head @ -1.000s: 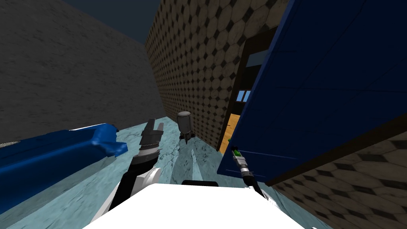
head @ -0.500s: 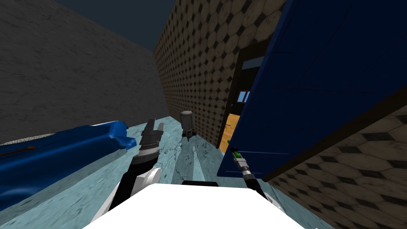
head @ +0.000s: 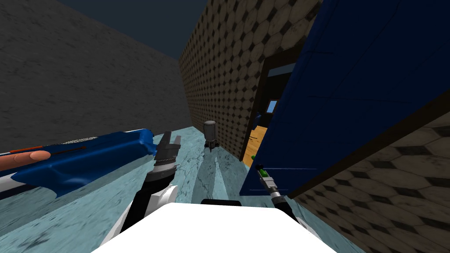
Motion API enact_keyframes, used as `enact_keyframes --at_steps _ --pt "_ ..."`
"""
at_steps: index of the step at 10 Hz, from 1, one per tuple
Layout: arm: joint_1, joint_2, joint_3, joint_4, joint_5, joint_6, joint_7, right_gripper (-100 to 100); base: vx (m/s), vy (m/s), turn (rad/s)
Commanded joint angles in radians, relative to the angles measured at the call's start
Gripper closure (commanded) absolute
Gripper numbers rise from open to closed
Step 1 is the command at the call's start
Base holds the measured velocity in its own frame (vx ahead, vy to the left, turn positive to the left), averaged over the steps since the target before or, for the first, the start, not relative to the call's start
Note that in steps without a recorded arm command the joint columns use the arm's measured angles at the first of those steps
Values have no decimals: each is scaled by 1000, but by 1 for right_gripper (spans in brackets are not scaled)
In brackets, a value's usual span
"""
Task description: Pull the door open
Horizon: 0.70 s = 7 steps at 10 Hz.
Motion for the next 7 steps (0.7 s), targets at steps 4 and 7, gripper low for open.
enact_keyframes --at_steps 4,7 --pt "13 -22 21 12 18 -41 -32 100 -174 -50 79" --pt "25 -33 36 30 27 -81 -51 100 -214 -96 171"
